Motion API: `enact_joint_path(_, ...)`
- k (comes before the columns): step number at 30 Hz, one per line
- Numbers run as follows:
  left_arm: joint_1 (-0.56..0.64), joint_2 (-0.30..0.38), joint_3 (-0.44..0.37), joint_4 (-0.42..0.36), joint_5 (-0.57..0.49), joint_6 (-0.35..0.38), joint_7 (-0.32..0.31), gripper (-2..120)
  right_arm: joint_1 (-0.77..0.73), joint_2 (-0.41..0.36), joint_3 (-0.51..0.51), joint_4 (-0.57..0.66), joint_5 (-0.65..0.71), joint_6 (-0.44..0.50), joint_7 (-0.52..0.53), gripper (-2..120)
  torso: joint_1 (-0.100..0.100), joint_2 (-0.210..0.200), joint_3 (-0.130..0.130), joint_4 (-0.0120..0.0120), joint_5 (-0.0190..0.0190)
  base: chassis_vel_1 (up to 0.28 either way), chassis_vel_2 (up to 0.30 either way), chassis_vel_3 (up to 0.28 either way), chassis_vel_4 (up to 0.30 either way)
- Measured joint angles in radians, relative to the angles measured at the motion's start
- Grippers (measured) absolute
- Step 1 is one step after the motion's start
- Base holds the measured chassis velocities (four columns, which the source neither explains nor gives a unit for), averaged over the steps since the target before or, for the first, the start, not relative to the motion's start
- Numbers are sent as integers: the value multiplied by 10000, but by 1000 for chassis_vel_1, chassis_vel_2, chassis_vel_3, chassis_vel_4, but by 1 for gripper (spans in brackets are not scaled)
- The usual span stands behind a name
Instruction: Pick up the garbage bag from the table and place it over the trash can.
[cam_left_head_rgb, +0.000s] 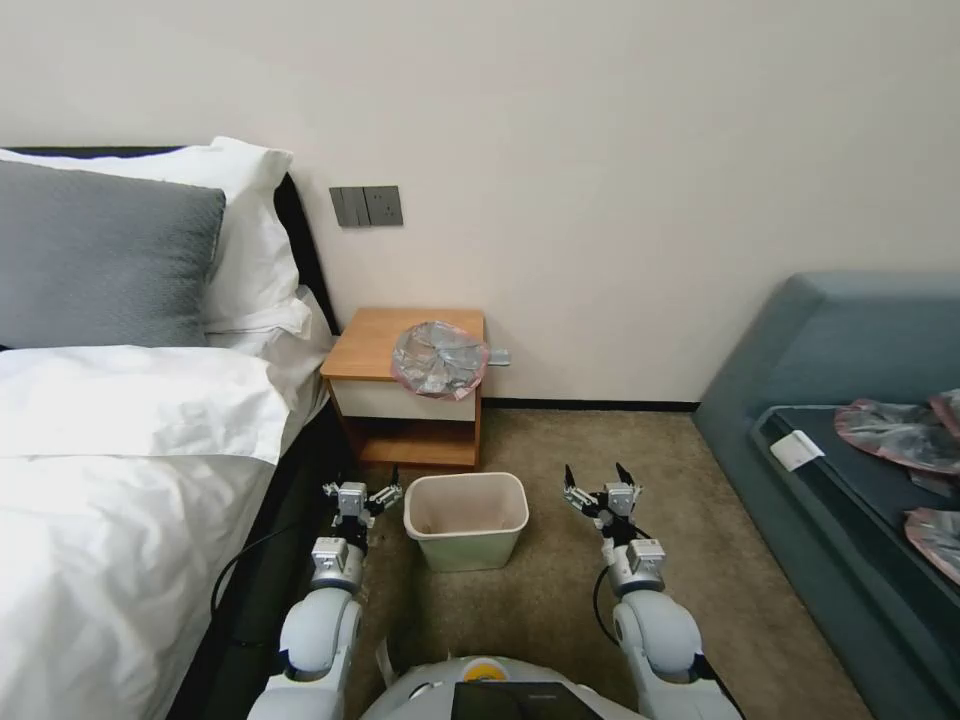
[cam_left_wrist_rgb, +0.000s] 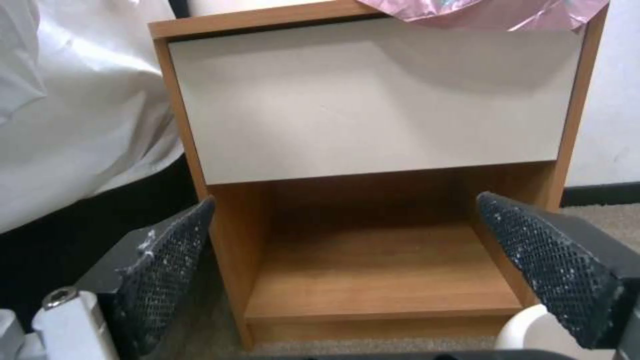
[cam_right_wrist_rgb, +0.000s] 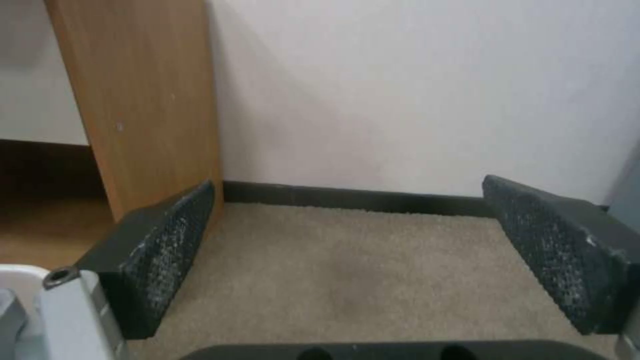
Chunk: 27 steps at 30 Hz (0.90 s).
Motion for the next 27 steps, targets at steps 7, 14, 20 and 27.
enact_joint_path(7, 47, -4, -10, -72, 0, 5, -4, 100, 0, 0, 0, 0, 0, 0, 0, 100, 0, 0, 0, -1, -1, 0, 0, 0, 0)
enact_joint_path(14, 732, -137, -256, -1452, 8, 105, -128, 100, -170, 74, 46, 513, 91, -294, -29, 100, 0, 0, 0, 1, 0, 0, 0, 0, 0)
enact_joint_path(20, 1496, -288, -543, -2974, 46, 228, -287, 100, -664, 306, 204, 1971, 379, -1144, -151, 100, 0, 0, 0, 0, 0, 0, 0, 0, 0)
enact_joint_path(27, 2388, -471, -866, -4741, 89, 366, -456, 100, -1234, 578, 381, 3675, 713, -2136, -286, 100, 0, 0, -1, 0, 0, 0, 0, 0, 0)
